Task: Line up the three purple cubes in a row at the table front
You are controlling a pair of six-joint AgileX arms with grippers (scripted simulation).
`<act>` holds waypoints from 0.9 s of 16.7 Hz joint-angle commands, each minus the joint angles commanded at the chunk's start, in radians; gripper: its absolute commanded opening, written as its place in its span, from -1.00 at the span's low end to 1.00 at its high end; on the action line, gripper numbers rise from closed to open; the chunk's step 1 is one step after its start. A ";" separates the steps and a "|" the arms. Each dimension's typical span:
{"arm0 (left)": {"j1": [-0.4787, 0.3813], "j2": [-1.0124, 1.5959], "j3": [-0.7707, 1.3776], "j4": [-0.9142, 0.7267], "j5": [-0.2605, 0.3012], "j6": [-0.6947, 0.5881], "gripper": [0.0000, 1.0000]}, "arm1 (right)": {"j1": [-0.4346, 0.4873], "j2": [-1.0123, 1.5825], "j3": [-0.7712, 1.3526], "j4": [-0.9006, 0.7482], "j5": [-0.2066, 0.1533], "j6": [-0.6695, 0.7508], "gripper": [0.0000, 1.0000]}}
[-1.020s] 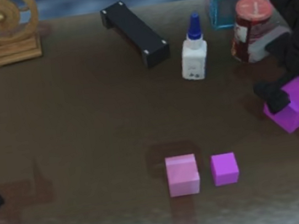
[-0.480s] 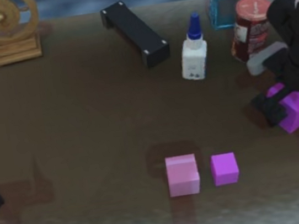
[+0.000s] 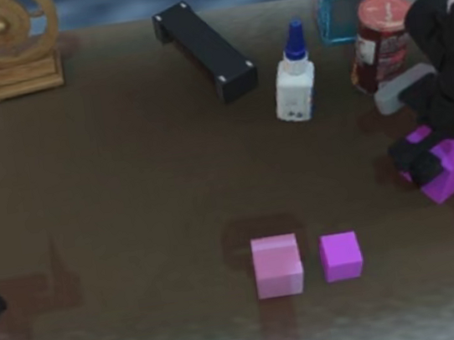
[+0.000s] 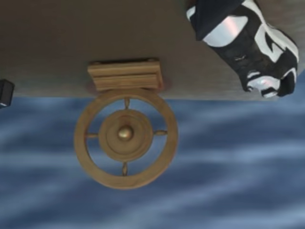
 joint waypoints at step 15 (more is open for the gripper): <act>0.000 0.000 0.000 0.000 0.000 0.000 1.00 | 0.000 -0.012 0.014 -0.020 -0.001 0.000 -1.00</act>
